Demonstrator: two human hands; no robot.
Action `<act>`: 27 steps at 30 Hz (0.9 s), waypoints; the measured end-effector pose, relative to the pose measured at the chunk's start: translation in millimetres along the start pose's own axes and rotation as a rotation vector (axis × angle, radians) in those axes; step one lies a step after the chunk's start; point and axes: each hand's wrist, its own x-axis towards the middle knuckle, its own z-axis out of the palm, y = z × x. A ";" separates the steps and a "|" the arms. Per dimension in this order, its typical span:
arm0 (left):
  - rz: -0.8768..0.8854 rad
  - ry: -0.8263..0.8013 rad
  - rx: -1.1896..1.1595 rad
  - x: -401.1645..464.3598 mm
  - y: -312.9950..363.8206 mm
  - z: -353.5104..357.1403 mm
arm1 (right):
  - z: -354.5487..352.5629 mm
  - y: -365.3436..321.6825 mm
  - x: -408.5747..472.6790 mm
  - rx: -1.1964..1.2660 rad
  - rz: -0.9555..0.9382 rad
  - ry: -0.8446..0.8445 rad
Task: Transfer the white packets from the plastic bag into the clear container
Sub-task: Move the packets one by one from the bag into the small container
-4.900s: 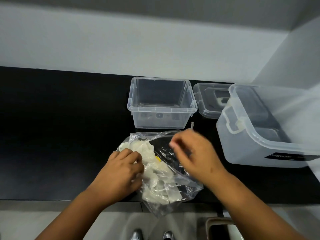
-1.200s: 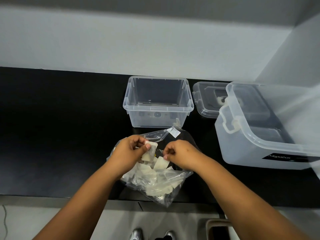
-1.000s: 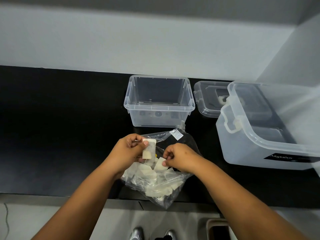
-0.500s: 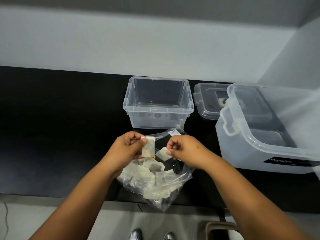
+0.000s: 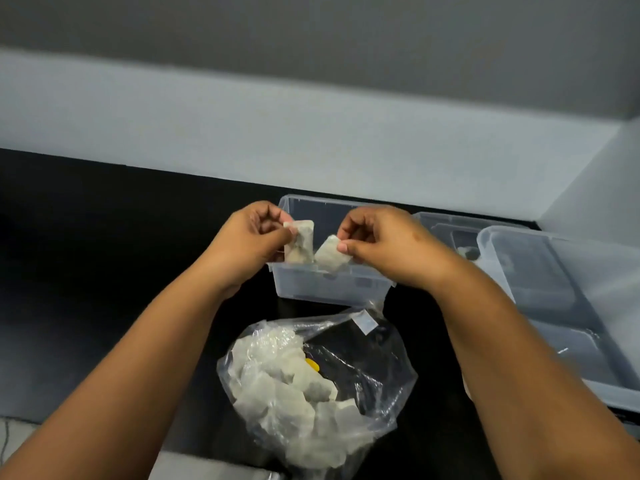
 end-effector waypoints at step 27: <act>-0.100 -0.061 -0.161 109.1 -48.6 -59.7 | 99.2 63.7 182.4 -0.553 0.057 -0.282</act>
